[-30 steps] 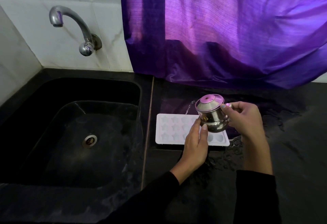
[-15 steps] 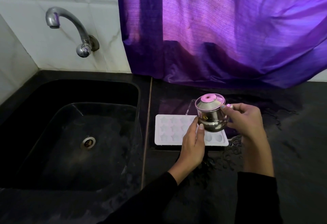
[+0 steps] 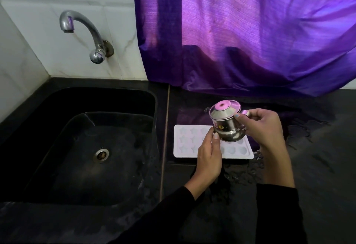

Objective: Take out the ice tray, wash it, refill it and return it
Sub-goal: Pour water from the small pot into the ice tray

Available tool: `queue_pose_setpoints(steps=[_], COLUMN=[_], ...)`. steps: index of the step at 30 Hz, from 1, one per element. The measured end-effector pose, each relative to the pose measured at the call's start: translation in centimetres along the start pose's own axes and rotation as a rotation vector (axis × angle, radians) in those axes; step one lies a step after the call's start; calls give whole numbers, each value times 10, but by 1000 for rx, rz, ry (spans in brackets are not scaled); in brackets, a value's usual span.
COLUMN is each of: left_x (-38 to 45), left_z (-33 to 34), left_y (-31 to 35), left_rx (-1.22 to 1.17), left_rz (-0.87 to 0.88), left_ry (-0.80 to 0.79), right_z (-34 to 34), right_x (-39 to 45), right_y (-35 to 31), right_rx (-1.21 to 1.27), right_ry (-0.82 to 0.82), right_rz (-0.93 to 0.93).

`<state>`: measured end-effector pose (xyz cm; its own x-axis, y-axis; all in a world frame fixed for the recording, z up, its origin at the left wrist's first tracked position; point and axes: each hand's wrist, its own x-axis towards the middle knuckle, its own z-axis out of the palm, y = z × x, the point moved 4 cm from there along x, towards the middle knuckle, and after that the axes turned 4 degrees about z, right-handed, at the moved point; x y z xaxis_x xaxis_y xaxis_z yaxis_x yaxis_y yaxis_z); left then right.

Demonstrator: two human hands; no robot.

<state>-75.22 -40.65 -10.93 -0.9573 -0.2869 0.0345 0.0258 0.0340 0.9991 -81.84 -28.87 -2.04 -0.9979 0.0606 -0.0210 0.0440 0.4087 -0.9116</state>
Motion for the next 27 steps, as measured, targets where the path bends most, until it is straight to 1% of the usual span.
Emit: queue_pose_setpoints(steps=[12,27], left_x=[0,2], left_z=[-4,-7], left_y=[-2,-4], left_rx=[-2,-20], left_rz=[-31,-27], left_ry=[14,17], right_z=[7,12], right_x=[-1,-1], right_y=[-3,-3], right_rx=[-133,-161], right_ry=[11,10], right_rz=[-30,-26])
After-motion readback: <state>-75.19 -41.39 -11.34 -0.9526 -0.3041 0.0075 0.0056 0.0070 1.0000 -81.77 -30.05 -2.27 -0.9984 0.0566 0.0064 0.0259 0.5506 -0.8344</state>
